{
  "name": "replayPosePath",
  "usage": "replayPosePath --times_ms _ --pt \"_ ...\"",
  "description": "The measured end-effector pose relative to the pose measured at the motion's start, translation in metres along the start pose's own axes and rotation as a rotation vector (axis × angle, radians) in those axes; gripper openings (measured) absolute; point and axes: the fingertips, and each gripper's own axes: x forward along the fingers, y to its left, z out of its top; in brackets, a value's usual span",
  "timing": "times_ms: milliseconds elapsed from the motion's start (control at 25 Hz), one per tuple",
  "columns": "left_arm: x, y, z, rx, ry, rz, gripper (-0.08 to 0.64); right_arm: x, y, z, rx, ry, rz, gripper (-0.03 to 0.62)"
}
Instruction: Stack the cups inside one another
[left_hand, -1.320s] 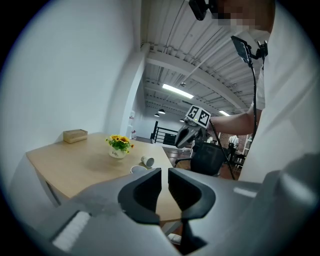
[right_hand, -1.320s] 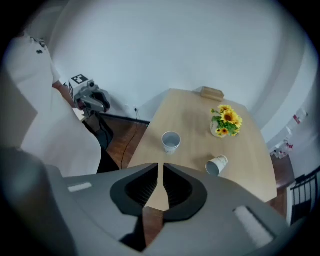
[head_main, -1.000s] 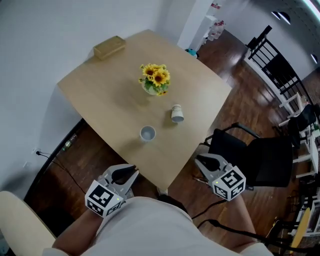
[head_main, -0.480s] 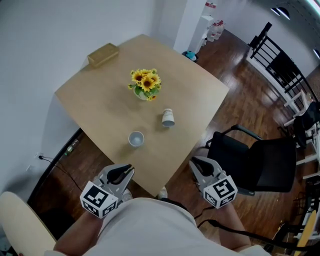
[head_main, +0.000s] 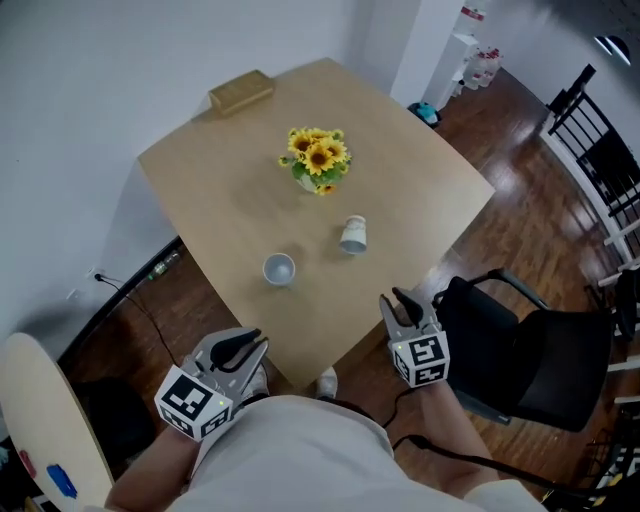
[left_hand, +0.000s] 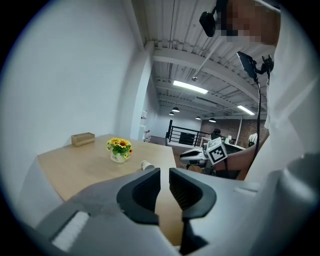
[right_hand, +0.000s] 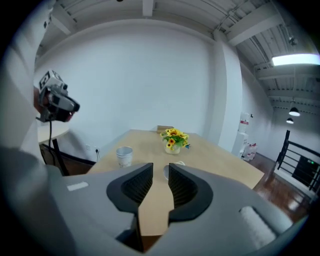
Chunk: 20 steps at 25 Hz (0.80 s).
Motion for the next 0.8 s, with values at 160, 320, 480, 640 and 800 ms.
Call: replayPosePath --times_ms 160,320,480,640,800 --pt "-0.001 -0.008 -0.006 -0.025 0.028 0.077 0.063 0.048 -0.033 -0.026 -0.067 0.022 -0.044 0.104" --pt "-0.001 -0.016 -0.012 -0.056 0.053 0.149 0.063 0.099 -0.048 -0.042 -0.134 0.056 -0.022 0.094" --pt "-0.008 -0.017 -0.015 -0.112 0.049 0.219 0.063 0.143 -0.05 -0.052 -0.155 0.083 0.009 0.084" --pt "-0.015 -0.011 -0.021 -0.149 0.052 0.274 0.063 0.175 -0.054 -0.062 -0.181 0.11 0.018 0.074" --pt "-0.018 -0.005 -0.025 -0.158 0.053 0.309 0.063 0.189 -0.055 -0.073 -0.205 0.142 0.014 0.061"
